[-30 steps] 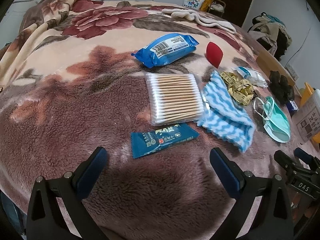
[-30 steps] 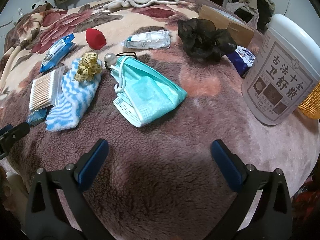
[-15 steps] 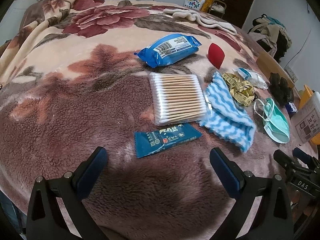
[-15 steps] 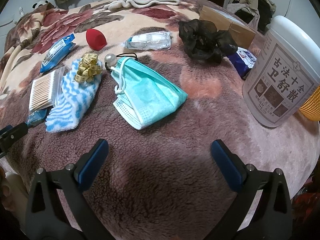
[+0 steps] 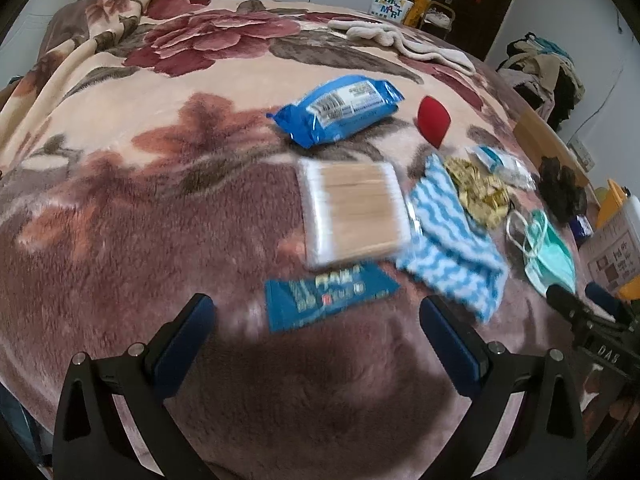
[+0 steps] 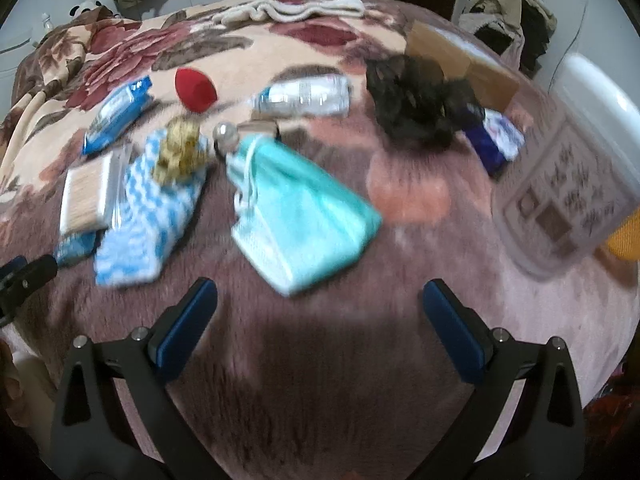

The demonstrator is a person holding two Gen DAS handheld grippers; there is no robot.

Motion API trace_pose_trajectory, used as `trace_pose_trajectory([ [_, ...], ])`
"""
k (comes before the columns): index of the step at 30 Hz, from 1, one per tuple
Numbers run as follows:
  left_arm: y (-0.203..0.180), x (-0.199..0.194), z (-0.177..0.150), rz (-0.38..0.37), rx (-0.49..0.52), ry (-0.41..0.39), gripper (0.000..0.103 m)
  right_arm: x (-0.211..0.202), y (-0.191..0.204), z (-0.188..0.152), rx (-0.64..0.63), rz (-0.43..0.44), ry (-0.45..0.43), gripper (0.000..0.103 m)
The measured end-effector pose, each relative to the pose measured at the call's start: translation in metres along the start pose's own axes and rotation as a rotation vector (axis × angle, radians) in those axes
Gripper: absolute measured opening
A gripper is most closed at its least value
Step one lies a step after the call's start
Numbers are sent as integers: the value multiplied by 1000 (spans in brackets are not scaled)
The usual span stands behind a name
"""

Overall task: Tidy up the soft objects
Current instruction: 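Grasp the light-blue mask with the right tool while the left tool grasps the yellow tape measure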

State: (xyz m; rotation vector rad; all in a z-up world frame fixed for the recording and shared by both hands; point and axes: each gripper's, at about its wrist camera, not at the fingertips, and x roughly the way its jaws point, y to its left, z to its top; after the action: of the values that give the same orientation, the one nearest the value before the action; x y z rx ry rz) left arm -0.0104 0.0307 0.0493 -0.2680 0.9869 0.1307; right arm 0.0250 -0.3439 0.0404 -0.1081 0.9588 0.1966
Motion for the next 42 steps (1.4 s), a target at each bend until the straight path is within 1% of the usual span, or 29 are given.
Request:
trace_pose_trajectory([
  [4, -4, 0, 19, -6, -7, -15, 103, 4, 3, 25, -32, 5, -18, 103],
  [6, -15, -1, 31, -21, 9, -27, 103, 9, 4, 33, -42, 12, -13, 103],
  [8, -27, 0, 40, -25, 39, -39, 103, 18, 3, 39, -55, 43, 17, 103],
  [11, -48, 5, 52, -33, 89, -40, 103, 40, 4, 40, -81, 96, 96, 100],
  [12, -51, 6, 53, -34, 99, -38, 103, 45, 4, 39, -87, 106, 115, 82],
  [13, -59, 10, 56, -35, 118, -31, 103, 50, 4, 38, -94, 110, 133, 70],
  [14, -64, 12, 57, -38, 128, -26, 103, 51, 1, 36, -95, 110, 127, 50],
  [16, -77, 18, 59, -54, 152, -15, 103, 41, -7, 34, -67, 138, 70, 35],
  [17, -83, 21, 60, -60, 165, -11, 103, 36, -11, 33, -53, 144, 56, 25],
  [20, -101, 29, 62, -75, 201, -5, 102, 22, -21, 28, -24, 136, 27, 25],
  [22, -113, 33, 64, -81, 221, -6, 101, 18, -23, 25, -27, 133, 31, 25],
  [24, -126, 39, 64, -83, 250, 0, 97, 14, -26, 22, -24, 135, 34, 25],
  [25, -132, 42, 64, -74, 263, 8, 95, 13, -27, 21, -20, 137, 34, 25],
  [27, -142, 50, 62, -54, 290, 28, 90, 15, -33, 23, -16, 141, 41, 25],
  [28, -145, 53, 61, -49, 299, 35, 83, 16, -34, 24, -12, 143, 42, 25],
  [29, -148, 57, 60, -45, 304, 43, 64, 17, -34, 25, -10, 146, 45, 25],
  [30, -148, 59, 60, -51, 302, 55, 50, 17, -34, 24, -10, 148, 45, 25],
  [31, -147, 62, 61, -62, 293, 75, 42, 16, -33, 24, -12, 150, 45, 25],
  [32, -143, 61, 62, -88, 266, 74, 40, 16, -32, 24, -11, 153, 44, 25],
  [33, -138, 55, 62, -108, 247, 55, 39, 16, -32, 23, -10, 155, 42, 25],
  [37, -128, 32, 63, -129, 224, -1, 39, 11, -29, 23, -12, 164, 30, 25],
  [40, -120, 14, 64, -155, 211, -13, 39, 8, -24, 23, -9, 169, 25, 25],
  [42, -117, 6, 63, -151, 212, -17, 39, 4, -21, 23, -9, 173, 21, 25],
])
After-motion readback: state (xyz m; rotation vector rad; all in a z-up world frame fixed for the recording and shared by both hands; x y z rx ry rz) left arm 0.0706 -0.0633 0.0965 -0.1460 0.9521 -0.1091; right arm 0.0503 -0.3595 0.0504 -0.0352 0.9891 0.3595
